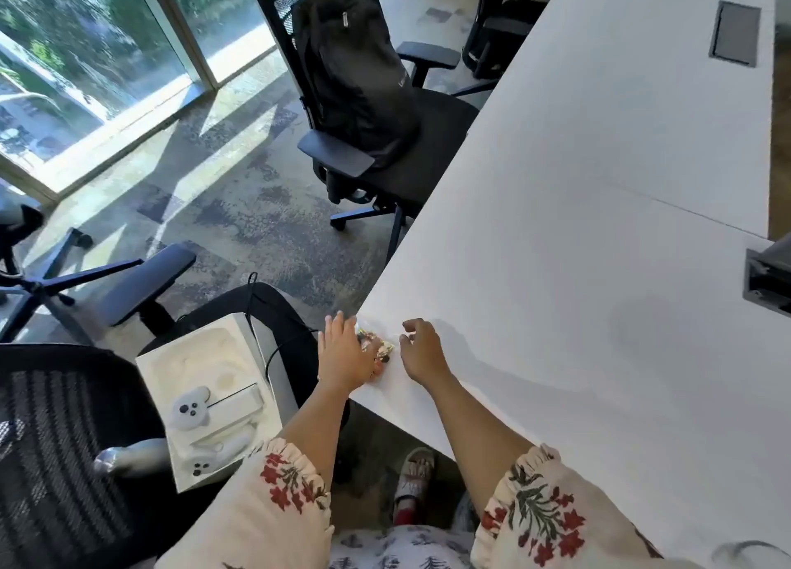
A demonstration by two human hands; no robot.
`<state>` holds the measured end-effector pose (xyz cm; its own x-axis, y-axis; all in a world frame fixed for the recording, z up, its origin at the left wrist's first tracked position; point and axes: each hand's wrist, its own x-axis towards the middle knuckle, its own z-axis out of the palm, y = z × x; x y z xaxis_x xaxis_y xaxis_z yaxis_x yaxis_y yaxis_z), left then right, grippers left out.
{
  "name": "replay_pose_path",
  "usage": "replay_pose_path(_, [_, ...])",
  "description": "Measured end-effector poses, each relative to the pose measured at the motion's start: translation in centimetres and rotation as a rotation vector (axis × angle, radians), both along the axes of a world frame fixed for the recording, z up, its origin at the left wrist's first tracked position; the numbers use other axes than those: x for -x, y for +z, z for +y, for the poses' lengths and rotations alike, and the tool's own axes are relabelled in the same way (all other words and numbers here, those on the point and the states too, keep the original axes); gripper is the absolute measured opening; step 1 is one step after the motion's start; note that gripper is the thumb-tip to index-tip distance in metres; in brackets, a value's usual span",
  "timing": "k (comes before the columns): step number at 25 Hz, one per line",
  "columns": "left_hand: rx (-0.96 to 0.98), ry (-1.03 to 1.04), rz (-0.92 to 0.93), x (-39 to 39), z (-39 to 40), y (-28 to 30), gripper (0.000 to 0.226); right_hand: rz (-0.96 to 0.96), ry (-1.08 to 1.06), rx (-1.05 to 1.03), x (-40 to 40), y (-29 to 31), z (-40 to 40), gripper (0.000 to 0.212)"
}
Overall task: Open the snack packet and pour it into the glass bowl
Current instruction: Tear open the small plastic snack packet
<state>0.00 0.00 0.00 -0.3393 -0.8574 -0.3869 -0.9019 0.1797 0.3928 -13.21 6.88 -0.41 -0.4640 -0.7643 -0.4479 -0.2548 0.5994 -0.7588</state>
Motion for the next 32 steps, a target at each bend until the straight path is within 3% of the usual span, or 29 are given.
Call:
replay_pose_path(4, [-0.094, 0.121, 0.022, 0.3, 0.5, -1.6, 0.068, -0.095, -0.066, -0.13, -1.5, -1.4, 0.1, 0.035])
replay_pose_path(9, [-0.22, 0.304, 0.066, 0.4, -0.3, -2.4, 0.083, -0.269, -0.092, -0.212, -2.4, -2.8, 1.0, 0.046])
replay_pose_path(13, [-0.264, 0.432, 0.166, 1.4, 0.1, -2.6, 0.075, -0.409, -0.251, -0.245, -3.1, -4.2, 1.1, 0.05])
replay_pose_path(16, [-0.323, 0.495, 0.188, 2.5, 1.1, -2.1, 0.064, -0.484, -0.334, -0.216, -2.7, -5.4, 1.4, 0.041])
replay_pose_path(19, [-0.378, 0.526, 0.226, 3.2, 1.9, -2.2, 0.041, -0.483, -0.381, -0.172, -1.4, -5.6, 2.3, 0.035])
replay_pose_path(25, [-0.381, 0.563, 0.451, 4.8, 3.3, -1.4, 0.032, -0.574, -0.498, -0.1, 1.3, -4.2, 4.3, 0.021])
replay_pose_path(28, [-0.328, 0.486, 0.483, 6.7, 4.2, 0.4, 0.041, -0.605, -0.567, -0.074, 3.0, -3.1, 5.5, 0.017])
replay_pose_path(31, [-0.277, 0.383, 0.498, 8.7, 4.9, 2.6, 0.024, -0.534, -0.621, -0.021, 4.6, -2.0, 6.8, 0.012])
replay_pose_path(32, [-0.285, 0.349, 0.51, 9.5, 5.3, 3.3, 0.019, -0.476, -0.629, 0.01, 5.2, -1.5, 7.4, 0.02])
